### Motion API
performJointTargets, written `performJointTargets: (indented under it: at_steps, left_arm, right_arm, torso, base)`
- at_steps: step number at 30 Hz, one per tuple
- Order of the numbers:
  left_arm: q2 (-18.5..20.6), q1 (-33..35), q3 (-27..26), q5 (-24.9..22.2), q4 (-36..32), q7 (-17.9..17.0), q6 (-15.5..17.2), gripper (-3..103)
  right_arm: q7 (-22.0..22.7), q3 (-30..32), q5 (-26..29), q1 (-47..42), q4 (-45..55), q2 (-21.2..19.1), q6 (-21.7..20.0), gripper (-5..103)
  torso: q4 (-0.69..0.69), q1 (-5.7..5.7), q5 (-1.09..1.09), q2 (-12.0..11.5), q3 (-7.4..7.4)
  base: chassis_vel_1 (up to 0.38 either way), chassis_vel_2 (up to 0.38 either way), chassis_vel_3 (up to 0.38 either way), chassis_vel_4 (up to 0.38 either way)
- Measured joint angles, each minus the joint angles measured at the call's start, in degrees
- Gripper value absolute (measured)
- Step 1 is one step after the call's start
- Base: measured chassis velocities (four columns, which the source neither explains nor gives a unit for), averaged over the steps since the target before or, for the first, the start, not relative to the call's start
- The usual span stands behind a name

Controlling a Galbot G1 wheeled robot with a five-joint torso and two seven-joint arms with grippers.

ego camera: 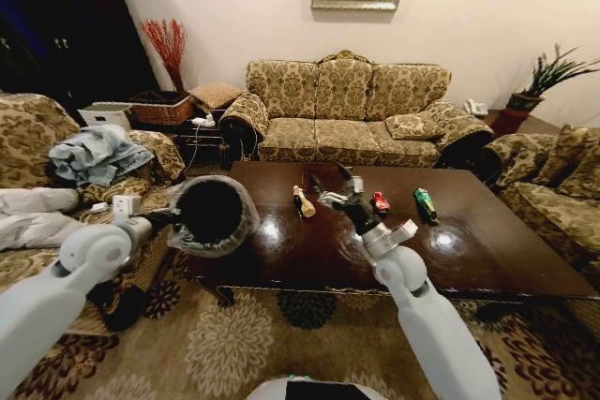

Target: Move to the front of the table and place the trash on the table into the trash bin.

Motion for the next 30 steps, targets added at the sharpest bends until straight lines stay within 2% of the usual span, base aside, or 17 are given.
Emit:
performJointTargets:
  at_steps: [1,4,6,8,11,13,20,26,30]
  left_arm:
    - [0.0,0.0,0.0,0.0,0.0,0.0,0.0,0]
    - [-2.23,-0.51,-0.39,0.0,3.58,-0.86,-0.8,0]
    - [-2.83,-0.51,-0.65,0.29,3.89,-0.69,-0.96,0]
    - [-5.29,-0.5,-1.66,1.87,4.12,0.3,-1.68,0]
    - [-6.9,-0.5,-2.31,3.14,3.42,1.33,-1.93,0]
    - [-8.83,-0.37,-2.66,5.63,1.36,2.9,-2.18,0]
    - [-9.33,-1.07,-1.74,8.65,-0.06,3.72,-2.37,0]
    - [-8.21,-2.78,-1.13,13.11,-0.91,5.26,-2.79,0]
    - [-6.85,-3.61,-1.25,13.65,-1.53,5.78,-2.94,0]
  right_arm:
    - [0.0,0.0,0.0,0.0,0.0,0.0,0.0,100]
    - [6.57,-0.74,0.07,-0.94,-0.27,1.93,-5.33,100]
    - [7.29,-0.85,0.2,-0.93,-0.43,2.19,-6.4,100]
    - [9.83,-1.84,2.15,-0.55,-1.22,3.02,-9.95,100]
    - [11.19,-2.54,3.38,-0.11,-2.02,3.45,-11.37,100]
    - [13.04,-3.46,5.86,0.84,-3.31,3.82,-13.27,100]
    - [14.74,-4.54,9.21,2.53,-6.34,3.87,-14.79,100]
    - [14.43,-5.36,8.9,3.92,-10.79,4.74,-14.48,100]
    - [14.53,-6.22,8.57,5.43,-14.07,6.16,-14.12,100]
  torso:
    - [0.0,0.0,0.0,0.0,0.0]
    - [0.0,0.0,-0.03,0.0,0.0]
    - [0.01,0.0,-0.03,0.0,0.0]
    - [0.01,0.0,-0.03,0.0,0.0]
    - [0.01,0.0,-0.01,0.0,0.0]
    - [-0.01,0.0,-0.01,0.0,0.0]
    - [0.01,-0.01,-0.01,0.0,-0.01]
    - [0.0,-0.02,0.0,0.0,-0.01]
    - [-0.01,0.0,0.0,0.0,0.0]
  base:
    - [0.0,0.0,0.0,0.0]
    - [0.0,0.0,0.0,0.0]
    - [0.0,0.0,0.0,0.0]
    - [0.0,0.0,0.0,0.0]
    - [0.0,0.0,0.0,0.0]
    - [0.0,0.0,0.0,0.0]
    - [-0.01,0.006,0.01,-0.006]
    - [-0.109,0.104,0.102,-0.108]
    - [-0.204,0.218,0.205,-0.198]
